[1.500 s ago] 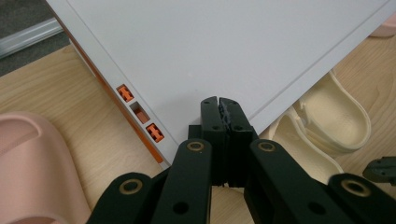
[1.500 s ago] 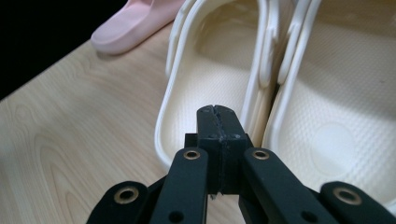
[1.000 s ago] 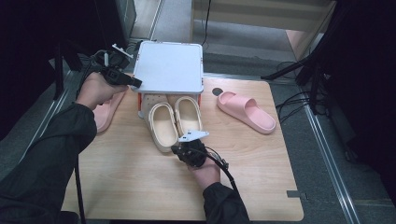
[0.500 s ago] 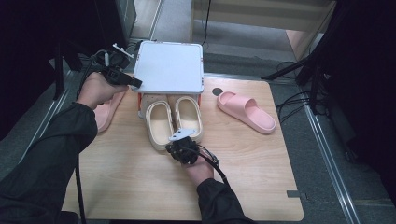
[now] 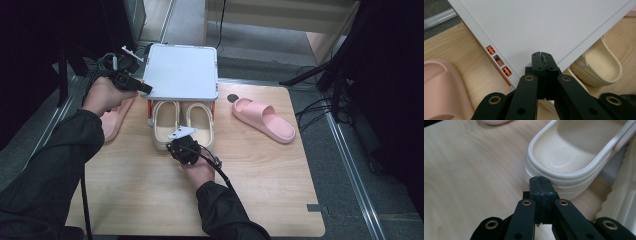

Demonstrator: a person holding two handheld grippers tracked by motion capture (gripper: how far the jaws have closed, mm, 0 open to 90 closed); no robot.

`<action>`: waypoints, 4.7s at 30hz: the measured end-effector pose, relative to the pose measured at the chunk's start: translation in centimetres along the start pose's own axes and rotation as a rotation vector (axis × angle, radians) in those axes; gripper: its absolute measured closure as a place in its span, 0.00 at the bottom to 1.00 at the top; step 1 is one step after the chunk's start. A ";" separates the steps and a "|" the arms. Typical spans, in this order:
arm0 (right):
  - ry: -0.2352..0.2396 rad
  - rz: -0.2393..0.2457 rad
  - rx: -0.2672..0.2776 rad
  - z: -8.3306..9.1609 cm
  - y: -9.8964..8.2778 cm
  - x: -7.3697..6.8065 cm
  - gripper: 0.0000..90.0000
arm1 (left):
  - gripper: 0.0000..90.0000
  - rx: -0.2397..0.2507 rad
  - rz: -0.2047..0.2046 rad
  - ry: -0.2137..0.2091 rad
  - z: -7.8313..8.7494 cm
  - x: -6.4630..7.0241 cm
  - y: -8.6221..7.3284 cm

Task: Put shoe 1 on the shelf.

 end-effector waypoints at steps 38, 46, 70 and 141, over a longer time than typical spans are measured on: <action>-0.033 -0.138 0.053 -2.1 3.0 3.8 1.00 | 1.00 0.010 0.017 -0.006 0.0 -0.1 -0.1; -0.013 -0.111 0.063 2.1 1.4 3.4 1.00 | 1.00 0.004 0.024 -0.003 0.0 -0.1 0.0; -0.037 -0.183 0.043 7.5 -5.1 6.4 1.00 | 1.00 -0.002 0.033 -0.001 0.0 -0.1 0.0; 0.099 -0.119 0.110 10.5 -3.2 8.2 0.61 | 0.46 0.060 0.070 -0.013 4.8 0.3 -1.9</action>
Point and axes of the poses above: each handheld gripper's, and its own axes: z roughly backward along the jaws, y roughly out of its top, x roughly to its right, the point moved 4 cm from there along -z, roughly forward along the jaws, and after that the axes turned 3 degrees about x, right-handed, at the moved point
